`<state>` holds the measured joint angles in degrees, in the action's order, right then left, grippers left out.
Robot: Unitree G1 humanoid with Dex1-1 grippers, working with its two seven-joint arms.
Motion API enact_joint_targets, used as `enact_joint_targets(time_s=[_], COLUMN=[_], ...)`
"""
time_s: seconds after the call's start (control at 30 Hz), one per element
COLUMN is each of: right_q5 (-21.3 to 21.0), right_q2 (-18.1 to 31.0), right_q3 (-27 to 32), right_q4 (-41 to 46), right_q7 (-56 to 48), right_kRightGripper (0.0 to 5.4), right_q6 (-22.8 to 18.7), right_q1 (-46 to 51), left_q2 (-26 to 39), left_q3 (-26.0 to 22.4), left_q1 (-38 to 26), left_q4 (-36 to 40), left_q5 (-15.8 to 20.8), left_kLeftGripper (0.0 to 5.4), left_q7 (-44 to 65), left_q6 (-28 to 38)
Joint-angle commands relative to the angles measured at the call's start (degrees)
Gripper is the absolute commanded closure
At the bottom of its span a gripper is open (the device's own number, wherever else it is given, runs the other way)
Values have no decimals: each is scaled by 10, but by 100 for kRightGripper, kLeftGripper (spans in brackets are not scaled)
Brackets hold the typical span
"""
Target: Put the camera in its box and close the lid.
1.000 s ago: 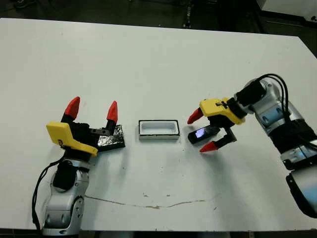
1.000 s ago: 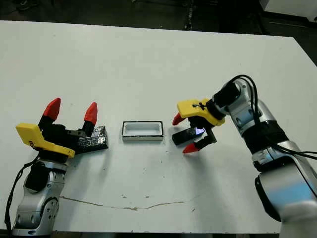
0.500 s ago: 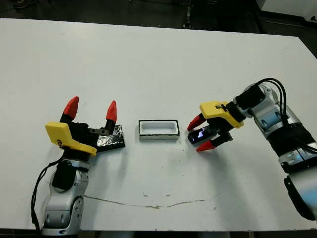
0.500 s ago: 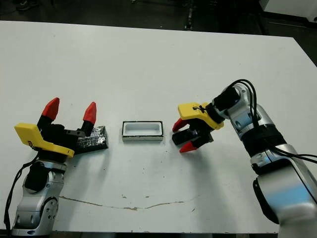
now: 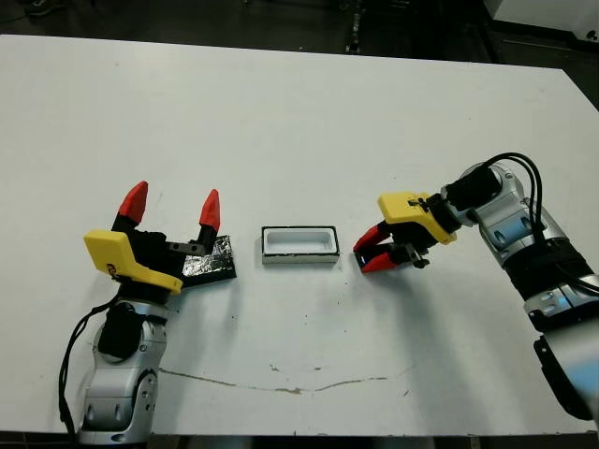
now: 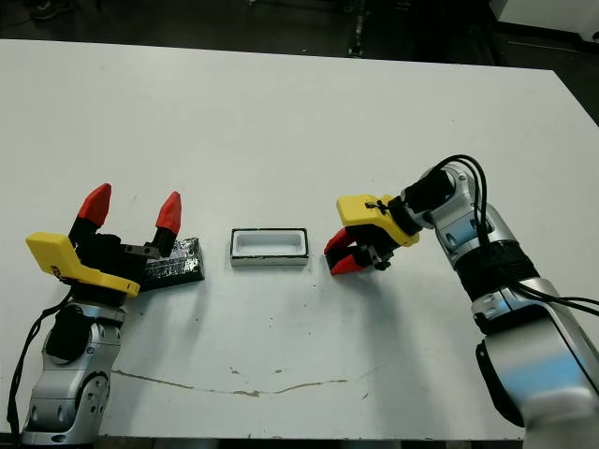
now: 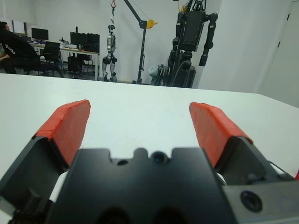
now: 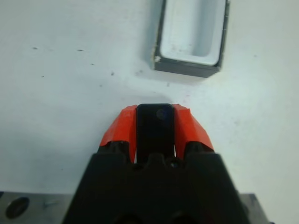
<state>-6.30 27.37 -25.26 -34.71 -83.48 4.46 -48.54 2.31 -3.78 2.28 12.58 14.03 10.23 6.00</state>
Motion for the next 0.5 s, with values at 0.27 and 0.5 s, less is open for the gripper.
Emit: enact_joint_targets(time_s=[0.27,0.5], right_q5=[2,-7], right_q2=[20,21], right_q3=[39,51], right_q4=[29,57], right_q7=[56,99], right_kRightGripper=[375,375], right_q6=[1,-12], right_q1=[12,20], left_q2=[2,3], left_q3=[-2,-1], left_q1=[9,10], left_q4=[1,0], left_q5=[-10,-13], left_kLeftGripper=[0,0], left_q7=[-1,-1], left_q6=[-1,0])
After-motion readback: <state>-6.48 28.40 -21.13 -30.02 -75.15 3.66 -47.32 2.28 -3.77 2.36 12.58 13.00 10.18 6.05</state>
